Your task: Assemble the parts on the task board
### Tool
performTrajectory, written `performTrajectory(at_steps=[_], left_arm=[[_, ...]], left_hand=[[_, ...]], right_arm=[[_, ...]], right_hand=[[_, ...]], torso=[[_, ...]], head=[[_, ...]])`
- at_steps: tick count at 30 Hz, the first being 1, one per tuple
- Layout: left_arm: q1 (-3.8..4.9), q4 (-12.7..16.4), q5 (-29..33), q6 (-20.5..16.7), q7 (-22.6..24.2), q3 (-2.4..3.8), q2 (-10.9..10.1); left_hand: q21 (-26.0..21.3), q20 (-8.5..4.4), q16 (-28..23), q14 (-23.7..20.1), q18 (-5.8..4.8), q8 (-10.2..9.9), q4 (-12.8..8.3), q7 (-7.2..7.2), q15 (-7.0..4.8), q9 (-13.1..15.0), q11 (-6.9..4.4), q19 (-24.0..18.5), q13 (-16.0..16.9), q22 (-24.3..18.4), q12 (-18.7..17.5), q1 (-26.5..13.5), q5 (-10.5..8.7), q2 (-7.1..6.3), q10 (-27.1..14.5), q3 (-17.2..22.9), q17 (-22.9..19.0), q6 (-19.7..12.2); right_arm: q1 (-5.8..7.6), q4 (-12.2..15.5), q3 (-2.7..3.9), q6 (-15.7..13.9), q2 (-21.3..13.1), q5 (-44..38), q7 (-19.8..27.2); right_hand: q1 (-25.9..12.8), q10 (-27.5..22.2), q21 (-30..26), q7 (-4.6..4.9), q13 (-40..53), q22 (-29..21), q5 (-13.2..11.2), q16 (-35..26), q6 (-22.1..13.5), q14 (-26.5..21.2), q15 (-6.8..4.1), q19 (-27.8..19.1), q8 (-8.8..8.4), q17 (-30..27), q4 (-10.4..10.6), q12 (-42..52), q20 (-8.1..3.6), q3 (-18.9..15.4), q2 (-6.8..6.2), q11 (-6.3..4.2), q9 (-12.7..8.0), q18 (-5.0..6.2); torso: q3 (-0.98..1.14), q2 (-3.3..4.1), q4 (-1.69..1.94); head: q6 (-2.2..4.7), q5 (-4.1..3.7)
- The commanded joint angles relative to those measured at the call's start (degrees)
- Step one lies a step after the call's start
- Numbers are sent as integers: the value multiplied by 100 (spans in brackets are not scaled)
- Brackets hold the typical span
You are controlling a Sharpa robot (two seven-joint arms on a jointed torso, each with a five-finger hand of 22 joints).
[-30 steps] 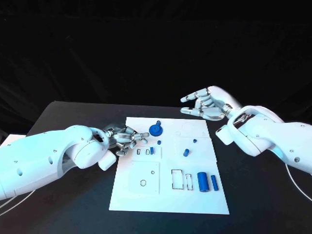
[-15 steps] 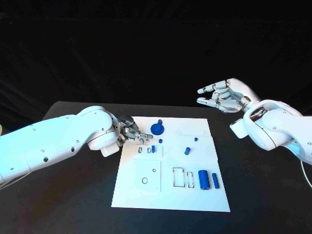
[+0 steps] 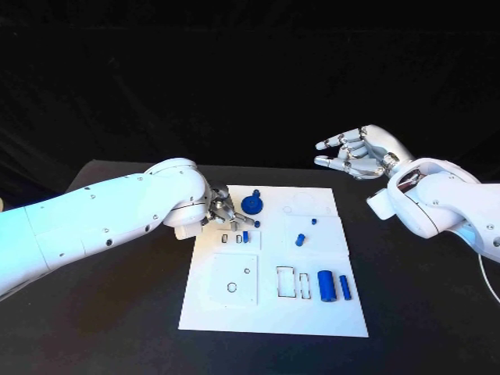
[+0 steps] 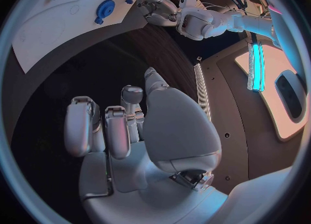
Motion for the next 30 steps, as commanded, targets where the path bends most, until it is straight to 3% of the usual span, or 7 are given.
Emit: performTrajectory(at_steps=[1,8,19,30], left_arm=[[17,-115,-277,675,-431,5,125],[19,-303,-307,875,-468,5,340],[19,-513,-318,980,-463,5,508],[17,-647,-318,1143,-400,4,620]], left_hand=[[26,-32,17,603,-76,30,2,15,-38,21,-12,193,13,425,31,-65,-30,2,44,-34,1507,-52],[42,-38,17,603,-81,56,2,11,-43,62,-16,204,27,452,42,-92,-31,9,46,-74,1507,-73],[64,-46,17,603,-89,127,-16,-3,-51,169,-27,220,52,490,66,-20,-17,118,63,-75,1507,-101],[69,-42,17,603,-91,213,-61,-2,-49,366,-26,226,67,511,72,335,50,183,64,12,1507,-196]], right_arm=[[-2,-8,-2,92,13,-111,-79],[-4,-23,-5,106,35,-129,-93],[-13,-47,-9,116,71,-134,-98],[-20,-65,-11,128,101,-136,-101]], right_hand=[[-12,21,-25,-11,-9,-8,25,-27,45,439,-11,0,19,892,5,-26,-39,-38,12,-37,7,30],[-17,22,-27,-13,-14,-10,38,-30,48,438,-12,0,18,888,7,-28,-41,-50,13,-39,7,30],[-24,23,-31,-15,-21,-15,55,-32,52,438,-14,0,18,887,10,-32,-43,-61,20,-41,7,31],[-24,23,-31,-15,-21,-15,55,-32,52,438,-14,0,18,887,10,-32,-43,-61,20,-41,7,31]], torso=[[-7,1,3],[-4,4,-1],[-1,2,7],[0,2,4]], head=[[-15,3],[-31,-3],[-68,7],[-79,14]])
